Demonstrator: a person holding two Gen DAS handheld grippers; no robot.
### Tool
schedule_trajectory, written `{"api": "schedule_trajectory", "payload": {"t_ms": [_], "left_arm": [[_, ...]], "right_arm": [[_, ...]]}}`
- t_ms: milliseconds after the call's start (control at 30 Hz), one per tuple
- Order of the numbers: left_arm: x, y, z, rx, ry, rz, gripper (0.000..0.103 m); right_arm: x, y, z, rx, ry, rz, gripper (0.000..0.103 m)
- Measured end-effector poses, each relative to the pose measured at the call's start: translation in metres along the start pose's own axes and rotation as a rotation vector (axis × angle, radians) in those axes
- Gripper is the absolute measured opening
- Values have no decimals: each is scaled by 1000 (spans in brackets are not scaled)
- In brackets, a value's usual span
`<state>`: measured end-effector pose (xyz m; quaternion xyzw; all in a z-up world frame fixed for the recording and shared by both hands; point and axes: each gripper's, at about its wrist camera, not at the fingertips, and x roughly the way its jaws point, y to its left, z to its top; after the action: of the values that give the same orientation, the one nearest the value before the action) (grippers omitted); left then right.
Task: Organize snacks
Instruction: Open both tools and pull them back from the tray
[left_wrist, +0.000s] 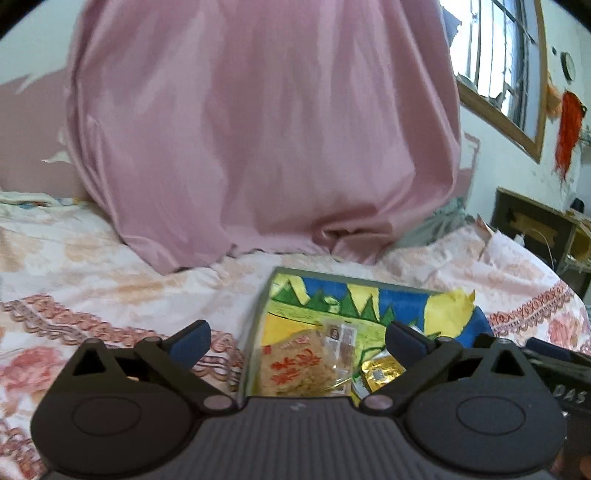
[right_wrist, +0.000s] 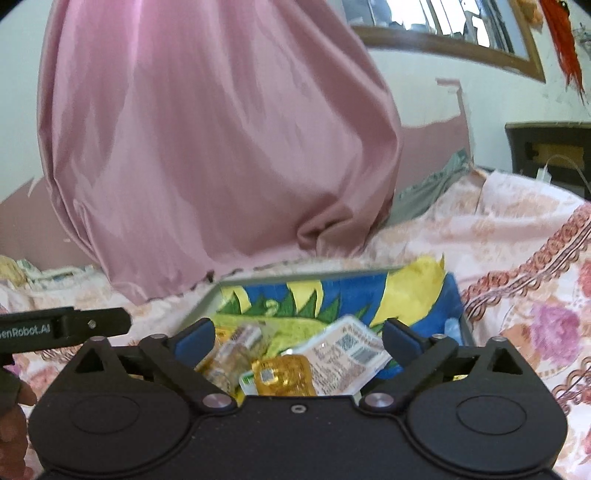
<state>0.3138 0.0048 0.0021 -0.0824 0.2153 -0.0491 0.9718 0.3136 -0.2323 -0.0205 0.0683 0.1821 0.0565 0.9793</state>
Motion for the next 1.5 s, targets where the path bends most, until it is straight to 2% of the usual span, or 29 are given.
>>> {"api": "schedule_trajectory", "payload": {"t_ms": [167,400,767,1100,1300,1500], "left_arm": [[-30,3,0,-20,-17,41,102],[-88,1,-17,23,-66,90,103],[-155,-8,-49,35,-30,143,103],[-215,0,-87,-94,41,138,103],[-239,0,-101,-106,77,116,103],[-260,-4,-115,-94,109,129,103]], "right_arm": [[-28,0,11,-3,-45,7,102],[-73,0,10,18,-72,7,102],[-148,8,-9,-17,-77,4,102],[-217,16,-38,-49,-46,20,102],[-249,22,-54,-19,6,27,102],[-271,25,-64,12,59,6,102]]}}
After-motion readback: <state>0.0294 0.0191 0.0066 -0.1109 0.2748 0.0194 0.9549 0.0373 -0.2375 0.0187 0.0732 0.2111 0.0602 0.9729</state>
